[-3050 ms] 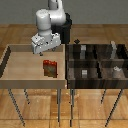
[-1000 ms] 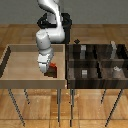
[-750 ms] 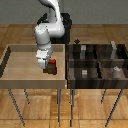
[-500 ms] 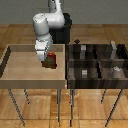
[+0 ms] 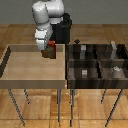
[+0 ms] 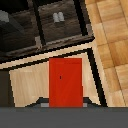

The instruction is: Place the box of cereal into the appropriate compartment.

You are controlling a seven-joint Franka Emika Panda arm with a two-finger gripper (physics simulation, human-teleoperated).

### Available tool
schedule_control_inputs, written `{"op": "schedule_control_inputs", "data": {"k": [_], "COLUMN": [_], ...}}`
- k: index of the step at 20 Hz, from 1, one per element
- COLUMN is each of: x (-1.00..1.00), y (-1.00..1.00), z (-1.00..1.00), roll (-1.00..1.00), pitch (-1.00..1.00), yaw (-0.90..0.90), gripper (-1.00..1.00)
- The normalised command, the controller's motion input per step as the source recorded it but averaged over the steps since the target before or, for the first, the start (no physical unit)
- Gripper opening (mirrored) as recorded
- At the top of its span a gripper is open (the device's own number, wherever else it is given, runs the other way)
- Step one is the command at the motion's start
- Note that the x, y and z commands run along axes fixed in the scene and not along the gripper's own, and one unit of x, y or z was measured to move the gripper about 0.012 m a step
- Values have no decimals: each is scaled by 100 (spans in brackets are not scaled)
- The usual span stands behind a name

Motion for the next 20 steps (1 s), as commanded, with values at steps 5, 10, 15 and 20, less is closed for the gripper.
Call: {"op": "schedule_control_inputs", "data": {"k": [5,10,15,20], "x": [-100,-100,0,0], "y": [0,5,60,100], "z": [0,0,0,0], "roll": [0,0,0,0], "pitch": [0,0,0,0], "yaw": [0,0,0,0], "gripper": [-100,-100,-100,-100]}}
